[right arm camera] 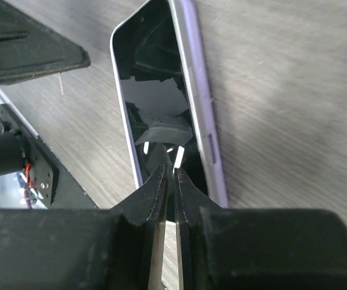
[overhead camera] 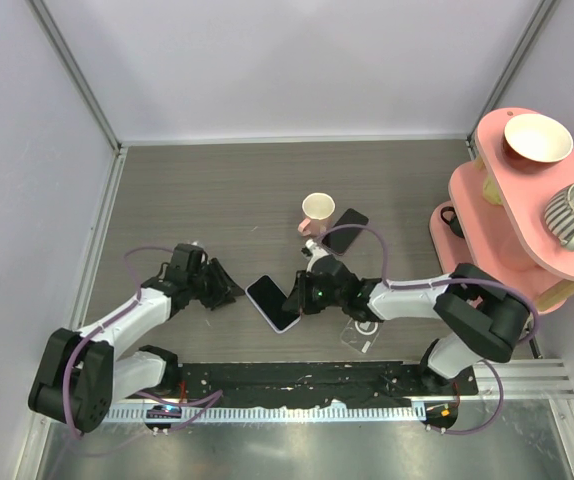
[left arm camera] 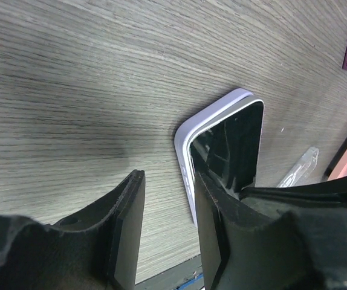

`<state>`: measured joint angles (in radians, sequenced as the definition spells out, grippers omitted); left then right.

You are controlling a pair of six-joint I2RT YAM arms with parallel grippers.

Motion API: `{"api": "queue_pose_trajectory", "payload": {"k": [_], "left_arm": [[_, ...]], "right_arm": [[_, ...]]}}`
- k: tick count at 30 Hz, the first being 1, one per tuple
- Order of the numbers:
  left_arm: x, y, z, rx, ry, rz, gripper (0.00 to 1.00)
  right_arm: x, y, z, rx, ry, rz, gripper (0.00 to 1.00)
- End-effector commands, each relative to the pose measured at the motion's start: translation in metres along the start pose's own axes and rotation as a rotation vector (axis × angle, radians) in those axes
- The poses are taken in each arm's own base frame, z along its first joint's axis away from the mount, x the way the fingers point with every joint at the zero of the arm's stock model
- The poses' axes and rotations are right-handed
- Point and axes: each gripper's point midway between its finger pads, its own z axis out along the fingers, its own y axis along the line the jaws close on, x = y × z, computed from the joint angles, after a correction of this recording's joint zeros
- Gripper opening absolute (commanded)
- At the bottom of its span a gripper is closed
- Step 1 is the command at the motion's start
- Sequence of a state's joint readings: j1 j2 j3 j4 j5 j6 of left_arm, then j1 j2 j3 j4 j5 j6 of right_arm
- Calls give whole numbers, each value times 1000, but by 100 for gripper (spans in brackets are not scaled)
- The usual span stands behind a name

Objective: Put the phone into the phone case

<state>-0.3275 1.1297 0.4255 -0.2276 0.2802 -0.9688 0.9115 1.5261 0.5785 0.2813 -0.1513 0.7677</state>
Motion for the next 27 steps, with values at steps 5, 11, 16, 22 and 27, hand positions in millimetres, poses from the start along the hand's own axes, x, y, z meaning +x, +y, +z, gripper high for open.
{"api": "queue_pose_trajectory", "payload": {"k": [5,11,16,22,27], "left_arm": [[2,-10,1,68,-3,34,45],[1,-19,-1,105,-9,62,48],[-2,-19,0,103,-30,55,48],[2,-22,4,103,-10,34,46],[3,-18,9,79,-3,31,46]], "right_arm": [[39,14,14,-56,55,55,13],[5,36,-5,-56,-42,16,23],[-30,13,-25,109,-155,-123,36],[-36,9,-17,93,-105,-240,55],[-25,18,-8,21,-44,-256,45]]}}
